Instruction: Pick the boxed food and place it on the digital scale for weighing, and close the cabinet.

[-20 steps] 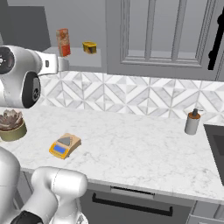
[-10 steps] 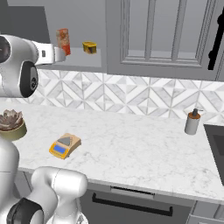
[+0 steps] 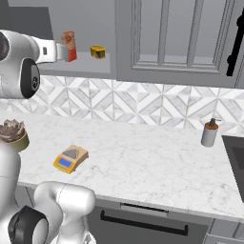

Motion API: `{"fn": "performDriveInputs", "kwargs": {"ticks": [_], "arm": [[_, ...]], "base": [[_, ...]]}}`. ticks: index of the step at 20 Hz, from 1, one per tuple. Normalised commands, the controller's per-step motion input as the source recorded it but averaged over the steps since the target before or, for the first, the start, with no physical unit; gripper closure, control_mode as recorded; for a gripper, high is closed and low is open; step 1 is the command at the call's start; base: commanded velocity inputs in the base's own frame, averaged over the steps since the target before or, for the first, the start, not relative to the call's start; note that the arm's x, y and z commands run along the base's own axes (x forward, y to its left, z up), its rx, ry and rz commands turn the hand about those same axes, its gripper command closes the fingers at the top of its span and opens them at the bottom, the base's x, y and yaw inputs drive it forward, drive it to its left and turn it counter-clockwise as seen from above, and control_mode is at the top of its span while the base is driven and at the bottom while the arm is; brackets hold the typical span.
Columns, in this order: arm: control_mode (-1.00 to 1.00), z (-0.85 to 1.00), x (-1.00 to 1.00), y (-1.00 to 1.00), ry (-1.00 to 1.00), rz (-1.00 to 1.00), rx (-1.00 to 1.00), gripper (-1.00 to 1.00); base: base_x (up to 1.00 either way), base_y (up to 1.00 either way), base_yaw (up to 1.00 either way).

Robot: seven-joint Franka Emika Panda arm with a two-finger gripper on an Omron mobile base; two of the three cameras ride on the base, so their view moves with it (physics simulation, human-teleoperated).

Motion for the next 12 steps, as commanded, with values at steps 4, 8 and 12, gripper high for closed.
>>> {"fn": "performDriveInputs", "kwargs": {"ticks": [4,8,12], "arm": [[-1.00,0.00,0.32,0.47,-0.04,0.04,0.11,-1.00],[-1.00,0.00,0.39,0.26,-0.06,0.02,0.06,-1.00],[-1.00,0.00,0.27,0.00,-0.02,0.00,0.00,-1.00]], "base": [[0.00,0.00,0.00],[0.00,0.00,0.00],[0.00,0.00,0.00]]}}
